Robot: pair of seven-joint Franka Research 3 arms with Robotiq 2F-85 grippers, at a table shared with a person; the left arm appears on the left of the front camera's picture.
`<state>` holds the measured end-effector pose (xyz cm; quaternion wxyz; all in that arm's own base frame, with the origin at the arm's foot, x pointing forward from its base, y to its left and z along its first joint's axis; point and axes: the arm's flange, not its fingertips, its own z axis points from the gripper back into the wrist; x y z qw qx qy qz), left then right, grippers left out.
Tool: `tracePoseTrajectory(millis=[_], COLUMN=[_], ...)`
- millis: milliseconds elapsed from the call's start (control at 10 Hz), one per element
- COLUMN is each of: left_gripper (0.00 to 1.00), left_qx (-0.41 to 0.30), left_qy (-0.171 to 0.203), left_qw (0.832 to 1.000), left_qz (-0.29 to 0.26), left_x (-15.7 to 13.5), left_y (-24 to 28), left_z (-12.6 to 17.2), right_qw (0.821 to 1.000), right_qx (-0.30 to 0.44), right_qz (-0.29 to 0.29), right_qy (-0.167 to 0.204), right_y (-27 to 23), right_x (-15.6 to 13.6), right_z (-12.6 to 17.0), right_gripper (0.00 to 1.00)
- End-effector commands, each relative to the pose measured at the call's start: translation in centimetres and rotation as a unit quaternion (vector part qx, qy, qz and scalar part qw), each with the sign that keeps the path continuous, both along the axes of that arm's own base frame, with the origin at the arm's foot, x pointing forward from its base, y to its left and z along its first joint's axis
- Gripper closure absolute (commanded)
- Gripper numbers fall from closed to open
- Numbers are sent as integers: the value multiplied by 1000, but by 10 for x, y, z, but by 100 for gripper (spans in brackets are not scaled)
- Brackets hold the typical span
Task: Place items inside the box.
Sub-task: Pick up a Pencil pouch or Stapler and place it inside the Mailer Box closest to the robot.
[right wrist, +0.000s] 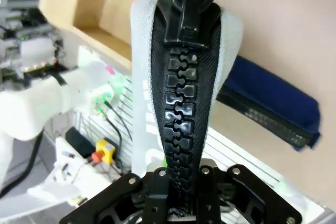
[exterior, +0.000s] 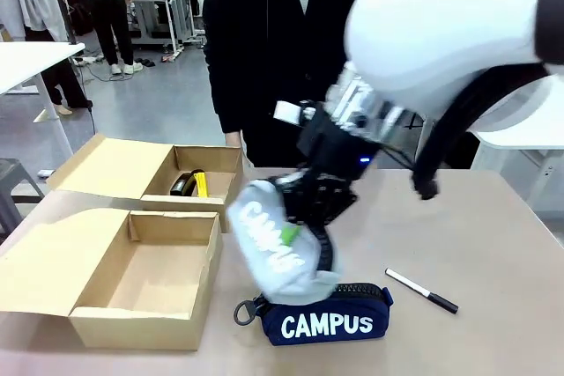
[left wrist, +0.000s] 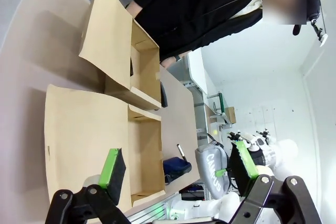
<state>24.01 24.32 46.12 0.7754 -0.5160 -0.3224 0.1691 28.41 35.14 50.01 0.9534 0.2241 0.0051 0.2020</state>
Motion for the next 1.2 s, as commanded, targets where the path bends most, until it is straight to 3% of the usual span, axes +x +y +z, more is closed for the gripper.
tracePoseTrajectory(millis=[0,200,500,800,1100], left_gripper=[0,0,0,0,0], left_qx=[-1,-1,-1,-1,-1], left_qy=[-14,-14,-14,-14,-14], left_qw=[1000,1000,1000,1000,1000], left_qz=[-1,-1,-1,-1,-1], left_x=[1,1,1,1,1], left_y=[0,0,0,0,0], left_z=[0,0,0,0,0], right_qw=[997,991,969,977,977], right_qx=[-22,-31,2,-20,-49], right_qz=[-70,-123,-247,-212,-209], right_qy=[15,41,-10,-31,-18], right_y=[71,137,196,233,249], right_x=[2,1,8,19,37], right_z=[9,9,4,-33,-67], right_gripper=[93,93,93,93,93])
